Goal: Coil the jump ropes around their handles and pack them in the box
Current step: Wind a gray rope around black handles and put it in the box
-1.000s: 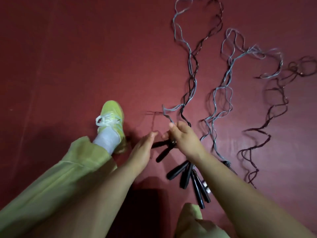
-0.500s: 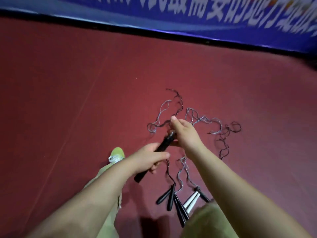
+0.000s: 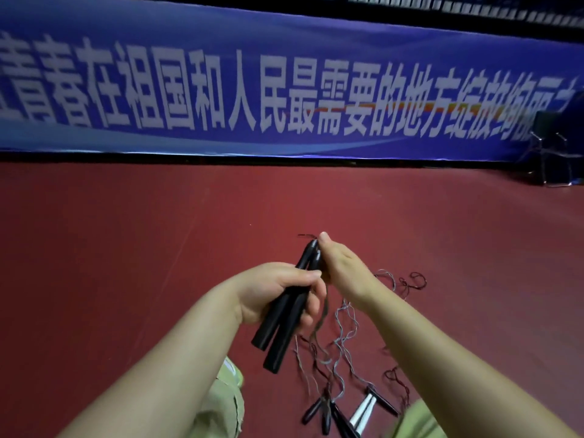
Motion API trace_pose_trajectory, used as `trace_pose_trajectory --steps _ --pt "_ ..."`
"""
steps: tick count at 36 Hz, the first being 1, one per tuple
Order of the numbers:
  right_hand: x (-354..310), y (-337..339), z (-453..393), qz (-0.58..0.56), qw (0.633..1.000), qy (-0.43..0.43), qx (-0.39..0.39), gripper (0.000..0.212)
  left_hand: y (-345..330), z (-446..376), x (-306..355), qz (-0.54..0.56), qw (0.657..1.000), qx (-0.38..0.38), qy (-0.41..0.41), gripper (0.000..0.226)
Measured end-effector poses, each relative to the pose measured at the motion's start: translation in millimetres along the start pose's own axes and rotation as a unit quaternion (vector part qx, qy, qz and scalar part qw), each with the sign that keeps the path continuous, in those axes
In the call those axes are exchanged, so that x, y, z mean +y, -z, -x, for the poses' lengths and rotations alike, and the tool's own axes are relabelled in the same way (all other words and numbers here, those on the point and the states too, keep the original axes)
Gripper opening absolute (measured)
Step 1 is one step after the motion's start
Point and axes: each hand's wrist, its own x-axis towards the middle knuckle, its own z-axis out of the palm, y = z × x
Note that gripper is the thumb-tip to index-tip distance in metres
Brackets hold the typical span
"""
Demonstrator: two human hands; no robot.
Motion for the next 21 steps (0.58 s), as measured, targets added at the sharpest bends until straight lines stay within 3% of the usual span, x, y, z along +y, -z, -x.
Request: trace_pose_trajectory --steps 5,10,14,18,21 --pt "-24 1 12 0.001 0.998 0.009 0.056 0.059 -12 21 8 -0.011 0.999 0.015 -0.026 0.017" --pt "-57 9 28 -0.057 0.997 0.014 0.052 0.052 -27 48 12 -0.009 0.997 -0.048 -0.058 0.017" --pt "-82 9 41 -0.116 0.99 0.063 0.044 0.042 -36 67 8 -0.018 0.992 -0.092 -0.079 0.032" --pt "-104 5 56 -0.035 0.991 0.078 0.1 0.041 -52 80 10 -0.044 0.986 -0.129 -0.101 0.035" --pt "-121 6 68 -0.046 0.992 0.061 0.098 0.043 -71 92 13 -0.012 0.987 -0.124 -0.101 0.019"
